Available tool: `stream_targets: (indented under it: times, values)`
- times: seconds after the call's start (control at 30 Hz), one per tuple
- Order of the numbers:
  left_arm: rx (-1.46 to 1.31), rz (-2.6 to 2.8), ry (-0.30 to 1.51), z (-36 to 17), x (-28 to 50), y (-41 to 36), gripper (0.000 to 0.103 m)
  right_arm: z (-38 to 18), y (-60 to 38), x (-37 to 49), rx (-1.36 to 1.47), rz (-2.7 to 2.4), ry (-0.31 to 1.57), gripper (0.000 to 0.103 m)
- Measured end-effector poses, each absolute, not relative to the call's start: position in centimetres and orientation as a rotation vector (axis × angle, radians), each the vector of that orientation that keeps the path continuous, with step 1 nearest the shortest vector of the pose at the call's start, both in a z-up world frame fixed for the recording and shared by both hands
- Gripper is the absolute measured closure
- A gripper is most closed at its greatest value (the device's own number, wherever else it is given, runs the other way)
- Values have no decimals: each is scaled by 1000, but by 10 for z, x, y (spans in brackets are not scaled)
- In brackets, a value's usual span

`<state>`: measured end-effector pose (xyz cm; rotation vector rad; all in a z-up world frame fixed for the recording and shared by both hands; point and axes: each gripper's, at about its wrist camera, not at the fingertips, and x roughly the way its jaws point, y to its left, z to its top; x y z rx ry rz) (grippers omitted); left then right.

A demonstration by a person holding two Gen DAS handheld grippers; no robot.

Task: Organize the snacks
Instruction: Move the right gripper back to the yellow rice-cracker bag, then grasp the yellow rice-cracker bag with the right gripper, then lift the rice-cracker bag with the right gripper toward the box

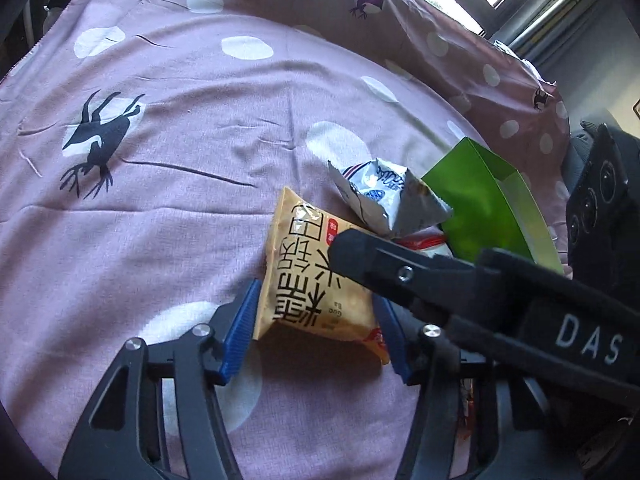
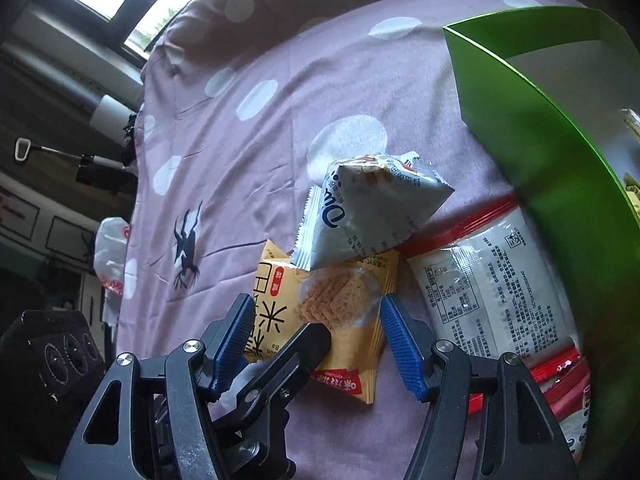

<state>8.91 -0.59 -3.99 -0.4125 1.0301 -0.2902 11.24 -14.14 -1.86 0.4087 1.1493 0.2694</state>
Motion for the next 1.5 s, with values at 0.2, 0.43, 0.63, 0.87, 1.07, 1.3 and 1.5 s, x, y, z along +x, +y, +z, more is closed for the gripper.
stream_targets:
  times: [0.2, 0.43, 0.63, 0.87, 1.07, 1.3, 1.5]
  values:
    - [-377, -282, 1013, -38, 86, -9, 51, -21, -141, 113, 386, 298, 1146, 36]
    - [-323, -258, 985, -30, 76, -16, 58, -21, -141, 106, 416, 358, 1141, 43]
    - [-281, -240, 932, -13, 58, -23, 59, -9, -143, 88, 433, 396, 1101, 43]
    - [-275, -250, 837, 20, 37, -34, 59, 33, -155, 64, 409, 410, 1001, 43]
    - [-250, -279, 781, 45, 20, -56, 58, 61, -174, 43, 392, 405, 938, 43]
    - [-216, -321, 734, 67, 6, -84, 58, 85, -203, 23, 401, 381, 874, 43]
    - [-192, -357, 707, 79, -2, -109, 58, 99, -228, 9, 412, 355, 827, 43]
